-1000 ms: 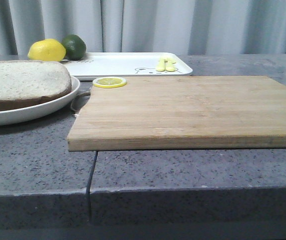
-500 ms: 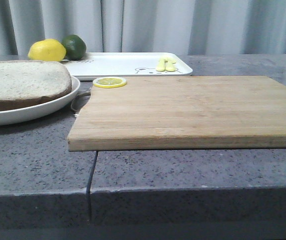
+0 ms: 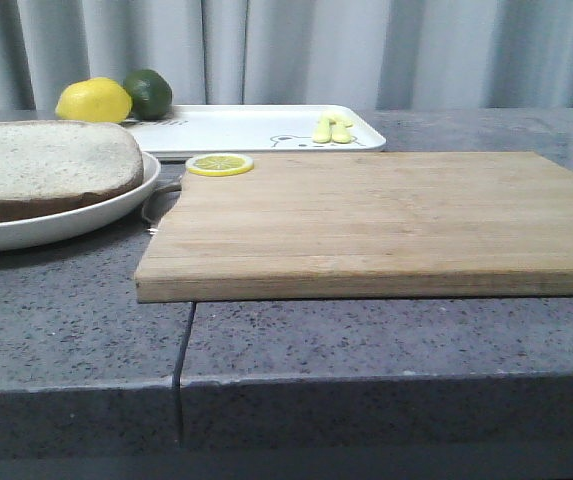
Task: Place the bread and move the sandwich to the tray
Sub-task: 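Grasp the white plate rim with the left gripper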
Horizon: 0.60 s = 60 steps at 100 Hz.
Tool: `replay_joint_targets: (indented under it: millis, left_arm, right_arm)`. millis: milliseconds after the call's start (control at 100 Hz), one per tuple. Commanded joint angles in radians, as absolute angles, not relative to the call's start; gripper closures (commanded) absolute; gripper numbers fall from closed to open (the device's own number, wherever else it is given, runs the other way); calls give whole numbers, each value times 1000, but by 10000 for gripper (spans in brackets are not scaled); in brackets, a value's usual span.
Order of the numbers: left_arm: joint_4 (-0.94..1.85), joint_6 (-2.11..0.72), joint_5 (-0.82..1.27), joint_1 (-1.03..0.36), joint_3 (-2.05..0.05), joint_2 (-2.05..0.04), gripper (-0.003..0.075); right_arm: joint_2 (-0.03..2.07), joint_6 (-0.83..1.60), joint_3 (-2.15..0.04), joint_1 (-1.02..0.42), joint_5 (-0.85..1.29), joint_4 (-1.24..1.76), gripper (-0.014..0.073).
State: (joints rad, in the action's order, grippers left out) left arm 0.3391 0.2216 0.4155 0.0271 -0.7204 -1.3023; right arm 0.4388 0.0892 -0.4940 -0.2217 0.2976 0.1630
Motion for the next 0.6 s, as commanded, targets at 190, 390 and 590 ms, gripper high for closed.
replay_joint_targets:
  millis: [190, 390, 590]
  left_arm:
    - [356, 228, 384, 30, -744, -1285, 596]
    - [389, 228, 379, 30, -744, -1285, 718]
    - [464, 228, 349, 30, -744, -1285, 739]
  right_arm:
    - [442, 90, -521, -213, 218, 156, 113]
    - [442, 90, -521, -213, 218, 156, 113]
    - [442, 90, -521, -213, 218, 156, 113]
